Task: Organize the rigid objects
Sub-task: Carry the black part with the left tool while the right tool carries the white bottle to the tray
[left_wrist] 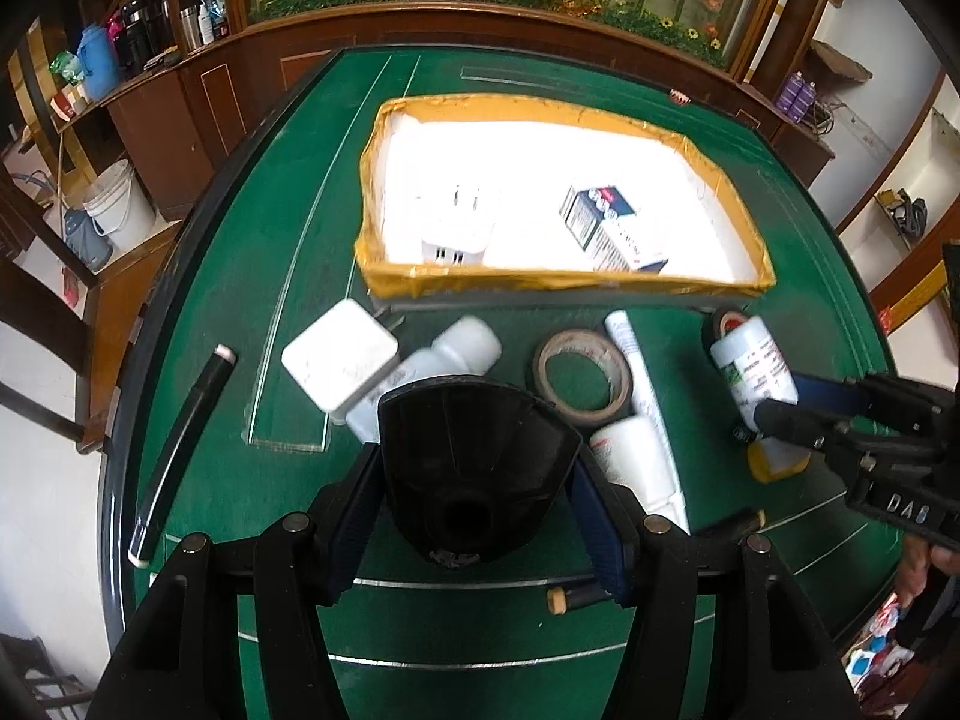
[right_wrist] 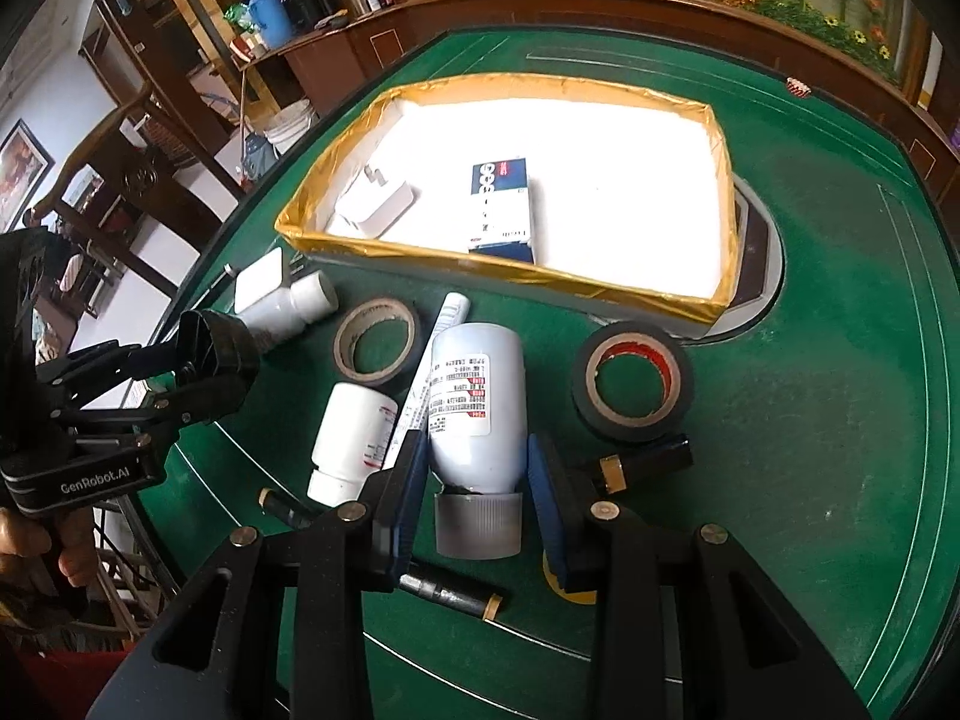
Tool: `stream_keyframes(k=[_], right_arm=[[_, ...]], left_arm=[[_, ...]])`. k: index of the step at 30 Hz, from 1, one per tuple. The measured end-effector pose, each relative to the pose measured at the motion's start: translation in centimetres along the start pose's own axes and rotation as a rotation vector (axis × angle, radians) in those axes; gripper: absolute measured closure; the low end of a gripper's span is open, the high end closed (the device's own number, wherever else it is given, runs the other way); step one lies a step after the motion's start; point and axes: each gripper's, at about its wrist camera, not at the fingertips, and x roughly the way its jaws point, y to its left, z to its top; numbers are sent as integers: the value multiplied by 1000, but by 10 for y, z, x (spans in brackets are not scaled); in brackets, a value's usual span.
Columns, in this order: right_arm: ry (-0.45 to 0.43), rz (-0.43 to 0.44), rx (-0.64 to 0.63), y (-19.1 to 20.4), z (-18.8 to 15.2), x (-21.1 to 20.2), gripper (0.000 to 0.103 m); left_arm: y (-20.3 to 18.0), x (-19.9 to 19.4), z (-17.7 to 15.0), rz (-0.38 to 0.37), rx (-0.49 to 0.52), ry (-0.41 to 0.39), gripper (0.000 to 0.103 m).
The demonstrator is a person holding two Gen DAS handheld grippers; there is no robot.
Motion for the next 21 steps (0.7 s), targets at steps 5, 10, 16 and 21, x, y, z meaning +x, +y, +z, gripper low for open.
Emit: stream_keyframes(k=[5,10,16,21], right_arm=[[-11,2,12,1,4,-2,70],[-23,5,26,0,6,-4,70],[-39,-2,45,-2,16,-4,70],[-57,-12,58,-5,28,-5,70]], left_arm=[[-3,-6,15,-20,2,-16,38],[-12,-7,30,-31,30,-28,38],[-20,-6,49,-41,56,-38,38],[-24,-1,63,-54,63,-38,38]])
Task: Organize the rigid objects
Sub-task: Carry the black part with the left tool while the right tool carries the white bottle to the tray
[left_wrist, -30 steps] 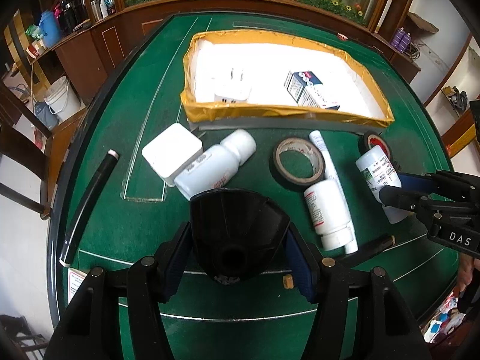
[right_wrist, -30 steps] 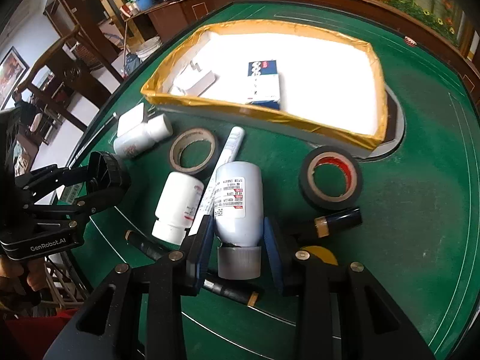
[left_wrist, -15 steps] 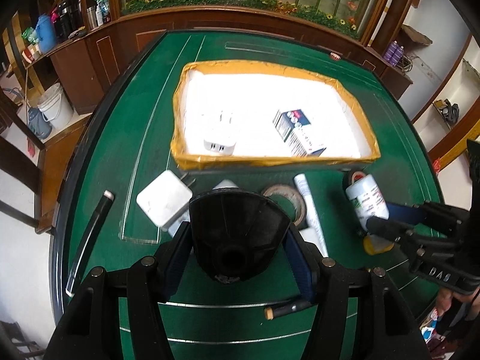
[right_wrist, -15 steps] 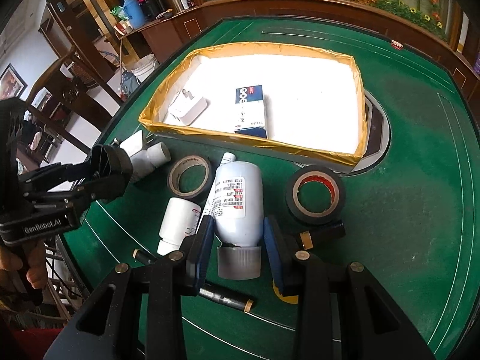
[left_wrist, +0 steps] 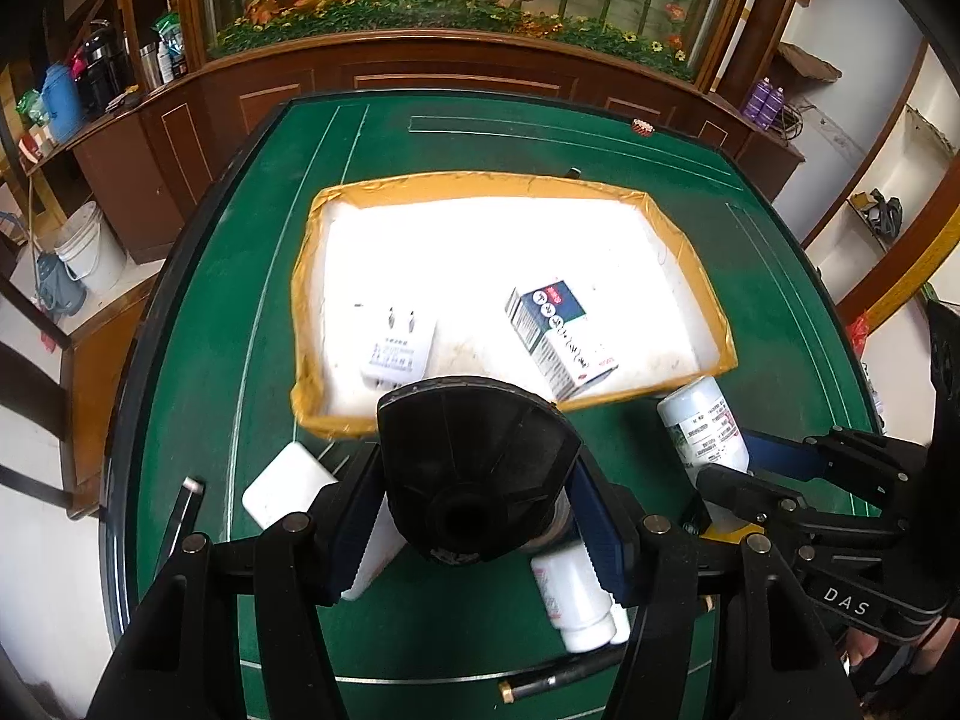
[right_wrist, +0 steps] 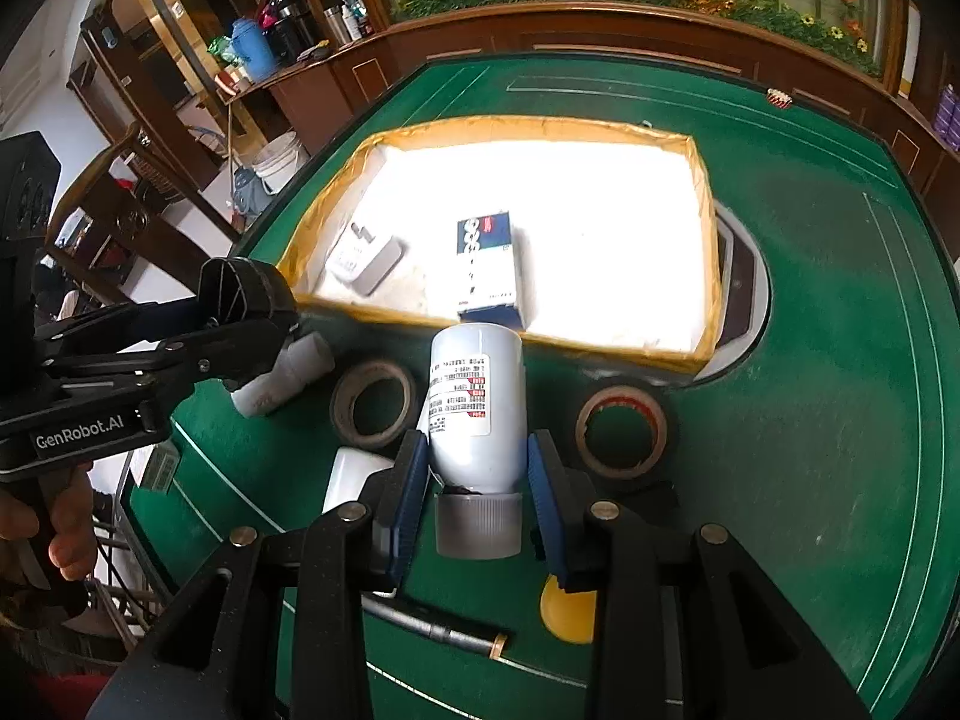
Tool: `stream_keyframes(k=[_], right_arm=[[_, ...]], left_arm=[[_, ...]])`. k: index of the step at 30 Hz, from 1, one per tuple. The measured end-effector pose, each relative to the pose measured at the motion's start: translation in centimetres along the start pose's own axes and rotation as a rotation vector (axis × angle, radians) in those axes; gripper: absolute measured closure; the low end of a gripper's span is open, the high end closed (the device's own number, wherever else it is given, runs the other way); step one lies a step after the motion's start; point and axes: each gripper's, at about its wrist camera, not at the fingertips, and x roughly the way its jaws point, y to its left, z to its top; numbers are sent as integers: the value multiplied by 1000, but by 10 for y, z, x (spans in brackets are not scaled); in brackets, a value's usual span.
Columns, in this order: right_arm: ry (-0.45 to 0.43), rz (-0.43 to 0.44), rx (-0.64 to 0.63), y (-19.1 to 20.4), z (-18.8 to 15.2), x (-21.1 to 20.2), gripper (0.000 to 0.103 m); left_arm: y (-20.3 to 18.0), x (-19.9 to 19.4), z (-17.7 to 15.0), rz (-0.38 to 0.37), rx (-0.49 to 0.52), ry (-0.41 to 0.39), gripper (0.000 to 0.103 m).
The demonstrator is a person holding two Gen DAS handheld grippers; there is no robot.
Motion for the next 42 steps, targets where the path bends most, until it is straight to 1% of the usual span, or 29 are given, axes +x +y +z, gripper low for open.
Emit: stream_keyframes(k=[12,16,21,33,38,42], right_arm=[[-26,-28,24,-8,24,1,70],[-30,-40,33,-11,32,4,70],[-37,-51,46,-14,41,7,70],[-38,-75,61,-20,67,25,70],[-24,-90,69,-25,79,41,70],[-5,-103,83,-31,85,54,70]], left_arm=[[0,25,24,-31,4,32,38],[0,31,31,-29,11,33,38],[0,40,40,1,33,28,38],[1,70,61,-5,59,53,38],[5,88,69,-14,43,74,38],[1,94,75,2,82,61,38]])
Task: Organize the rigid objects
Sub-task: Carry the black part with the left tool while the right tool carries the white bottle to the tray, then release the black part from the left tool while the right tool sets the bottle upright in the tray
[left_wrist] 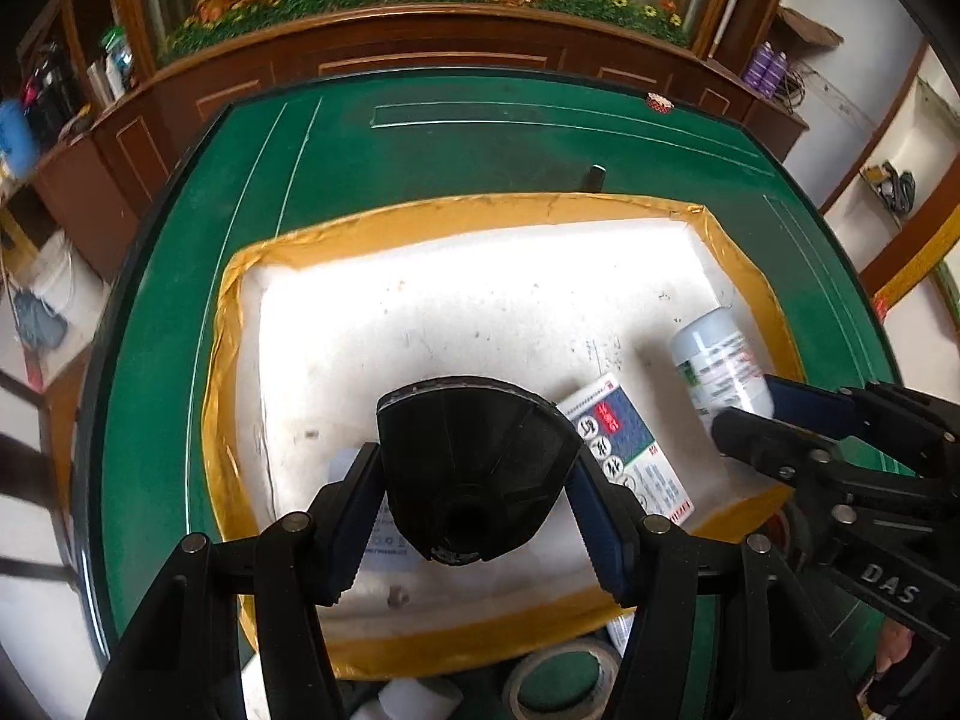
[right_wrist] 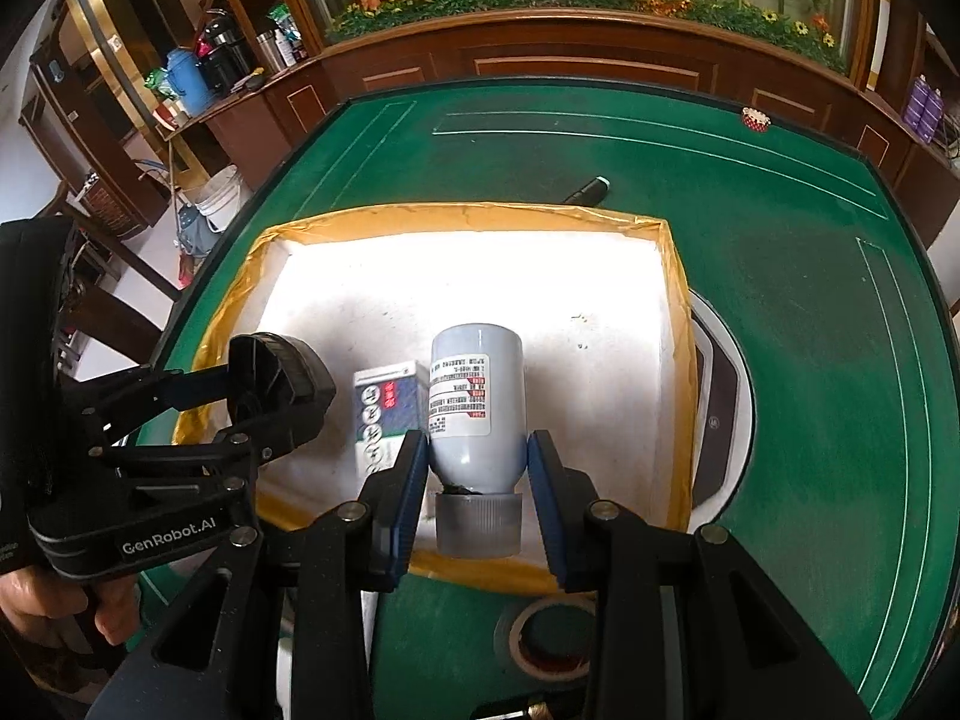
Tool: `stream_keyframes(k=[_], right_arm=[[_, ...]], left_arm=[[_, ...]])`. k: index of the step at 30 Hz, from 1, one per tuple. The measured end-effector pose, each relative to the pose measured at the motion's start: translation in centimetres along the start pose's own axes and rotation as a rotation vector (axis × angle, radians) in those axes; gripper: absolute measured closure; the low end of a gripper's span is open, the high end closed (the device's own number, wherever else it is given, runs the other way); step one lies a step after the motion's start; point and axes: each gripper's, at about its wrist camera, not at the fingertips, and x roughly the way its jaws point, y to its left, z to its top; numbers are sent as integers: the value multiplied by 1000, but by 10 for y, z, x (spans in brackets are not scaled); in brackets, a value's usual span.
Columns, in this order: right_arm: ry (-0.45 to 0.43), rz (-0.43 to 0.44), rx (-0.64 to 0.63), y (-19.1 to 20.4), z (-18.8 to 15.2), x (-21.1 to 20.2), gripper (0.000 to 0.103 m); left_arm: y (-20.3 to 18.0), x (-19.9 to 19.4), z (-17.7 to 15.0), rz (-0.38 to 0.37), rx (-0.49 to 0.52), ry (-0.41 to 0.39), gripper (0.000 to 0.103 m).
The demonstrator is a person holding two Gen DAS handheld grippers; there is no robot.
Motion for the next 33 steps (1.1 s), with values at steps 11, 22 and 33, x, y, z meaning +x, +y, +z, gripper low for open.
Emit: stream_keyframes(k=[11,22,33], right_arm=[[36,-33,41,-14,-2,26,70],[38,-28,49,-16,-4,27,70],[51,-26,44,-15,-6,30,70]], left_arm=[[-21,-11,1,-56,37,-21,38],[-2,5,-17,-90,-32,50,39],[12,23,-18,-20,2,92,40]])
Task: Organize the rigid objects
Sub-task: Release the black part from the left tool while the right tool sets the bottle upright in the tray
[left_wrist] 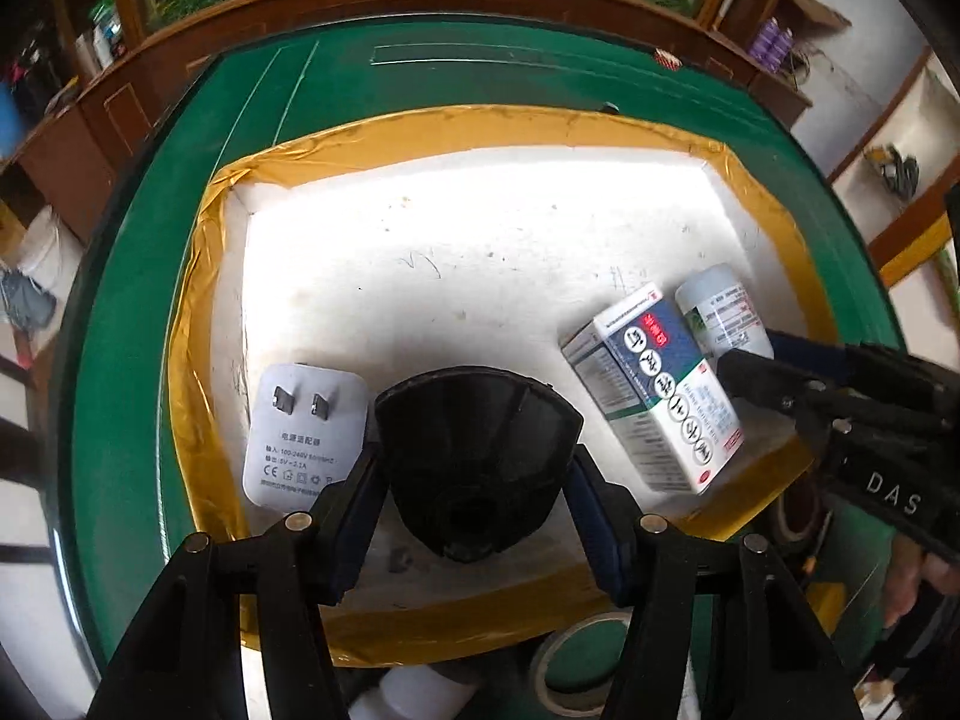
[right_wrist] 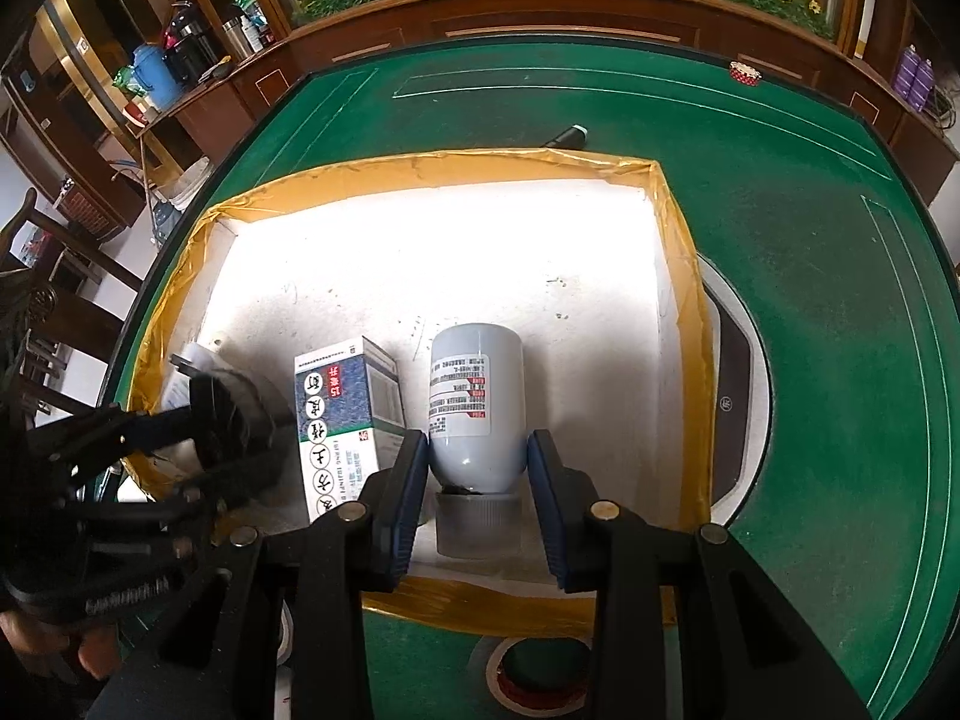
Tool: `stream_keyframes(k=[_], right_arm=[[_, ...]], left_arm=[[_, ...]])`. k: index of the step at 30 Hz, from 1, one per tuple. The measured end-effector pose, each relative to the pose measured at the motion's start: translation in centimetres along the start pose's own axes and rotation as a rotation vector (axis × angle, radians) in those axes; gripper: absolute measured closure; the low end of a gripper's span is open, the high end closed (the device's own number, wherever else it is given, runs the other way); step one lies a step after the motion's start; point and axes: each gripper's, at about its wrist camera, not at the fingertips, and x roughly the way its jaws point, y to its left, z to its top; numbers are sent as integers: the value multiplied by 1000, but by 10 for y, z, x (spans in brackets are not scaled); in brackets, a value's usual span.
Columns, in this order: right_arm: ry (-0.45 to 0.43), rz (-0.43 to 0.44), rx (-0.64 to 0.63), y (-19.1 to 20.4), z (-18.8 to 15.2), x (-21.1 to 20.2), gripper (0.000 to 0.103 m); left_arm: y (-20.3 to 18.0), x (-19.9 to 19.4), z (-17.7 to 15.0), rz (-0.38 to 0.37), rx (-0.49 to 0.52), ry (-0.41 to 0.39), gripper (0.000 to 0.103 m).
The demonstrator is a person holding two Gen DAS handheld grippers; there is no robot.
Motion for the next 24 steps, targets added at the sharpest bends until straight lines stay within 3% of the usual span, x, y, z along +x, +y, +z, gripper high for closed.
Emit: stream_keyframes(k=[10,14,16,21,24], right_arm=[[-3,7,-6,4,-8,3,70],[-10,0,-1,1,-10,0,69],[-21,7,9,-1,-10,-5,57],[-46,16,11,-1,-10,-19,54],[-66,27,7,1,-14,-32,44]], left_arm=[[-1,8,-4,11,-1,26,40],[8,3,-7,25,-18,11,31],[10,-2,-10,14,-27,4,28],[7,-17,-18,31,-23,-19,25],[-2,-26,-24,36,-20,-34,23]])
